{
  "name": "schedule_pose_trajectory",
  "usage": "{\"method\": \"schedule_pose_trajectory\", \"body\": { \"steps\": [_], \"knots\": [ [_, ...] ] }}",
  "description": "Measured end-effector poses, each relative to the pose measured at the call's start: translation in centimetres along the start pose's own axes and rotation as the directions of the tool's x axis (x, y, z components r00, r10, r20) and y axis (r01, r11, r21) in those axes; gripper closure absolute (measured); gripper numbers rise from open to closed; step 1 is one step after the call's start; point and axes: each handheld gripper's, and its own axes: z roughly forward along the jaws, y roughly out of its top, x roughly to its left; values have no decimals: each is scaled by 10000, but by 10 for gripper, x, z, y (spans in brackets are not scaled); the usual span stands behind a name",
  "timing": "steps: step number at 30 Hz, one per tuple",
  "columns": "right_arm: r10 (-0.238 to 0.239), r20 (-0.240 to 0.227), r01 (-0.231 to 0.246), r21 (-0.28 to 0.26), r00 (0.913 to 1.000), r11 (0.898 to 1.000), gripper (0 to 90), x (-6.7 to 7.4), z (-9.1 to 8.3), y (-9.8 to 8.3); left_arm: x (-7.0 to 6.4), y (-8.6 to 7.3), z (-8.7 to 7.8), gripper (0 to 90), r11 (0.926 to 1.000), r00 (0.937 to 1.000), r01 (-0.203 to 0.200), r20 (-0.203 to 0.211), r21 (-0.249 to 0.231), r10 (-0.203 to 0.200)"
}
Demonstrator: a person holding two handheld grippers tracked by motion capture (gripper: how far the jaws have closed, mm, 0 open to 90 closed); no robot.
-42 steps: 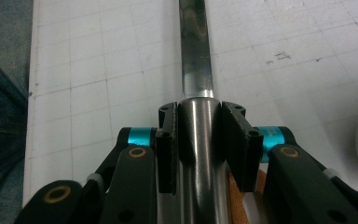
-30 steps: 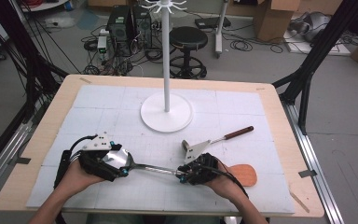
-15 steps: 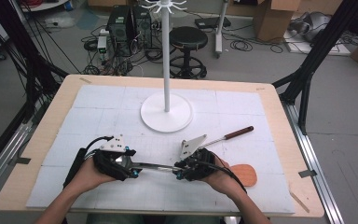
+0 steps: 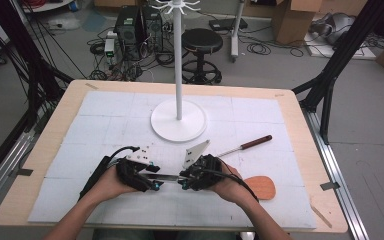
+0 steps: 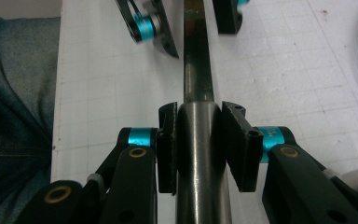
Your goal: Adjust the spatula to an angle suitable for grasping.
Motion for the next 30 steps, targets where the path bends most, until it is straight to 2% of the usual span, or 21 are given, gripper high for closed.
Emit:
{"method": "schedule_pose_trajectory", "body": {
  "steps": [2, 4, 7, 10, 15, 16, 17, 18, 24, 26, 30],
  "knots": [
    [-61, -39, 61, -7, 10000, 10000, 679, -1, 0, 2, 0, 0, 2, 534, 10000, 9999, -79, 97, 48, 79],
    [-53, -62, 54, 111, 10000, 9999, 679, -1, -1, 3, 1, 0, 1, 588, 9999, 9999, -169, 14, 20, 169],
    [-99, -81, 100, 120, 9999, 9999, 679, -1, -1, 4, 1, 0, 0, 601, 9996, 9996, -266, 95, 43, 266],
    [-210, -236, 216, 243, 9995, 9995, 678, -1, -2, 5, -3, 0, 0, 628, 9985, 9983, -551, 215, 60, 550],
    [30, -533, -18, 239, 9986, 9997, 672, -4, -9, 1, -5, 0, -1, 646, 9979, 9977, -631, 272, 122, 628],
    [156, -547, -157, -21, 9984, 9999, 660, -6, -17, -2, -4, 0, -2, 650, 9977, 9974, -659, 284, 134, 655],
    [156, -547, -157, -21, 9984, 9999, 660, -6, -17, -2, -4, 0, -2, 650, 9980, 9978, -627, 237, 83, 625],
    [384, -460, -395, -240, 9982, 9989, 617, -8, -26, -6, -4, 0, -4, 661, 9982, 9979, -603, 224, 35, 602],
    [774, -217, -788, -712, 9968, 9943, 548, -14, -43, -15, -2, 0, -7, 681, 9984, 9983, -553, 167, -105, 555],
    [1113, -22, -1109, -1015, 9938, 9886, 483, -17, -51, -20, -1, 0, -9, 691, 9982, 9982, -568, 154, -164, 571],
    [1526, 102, -1499, -1351, 9882, 9794, 425, -21, -58, -28, 0, 0, -12, 699, 9984, 9987, -488, 132, -271, 492]
  ]
}}
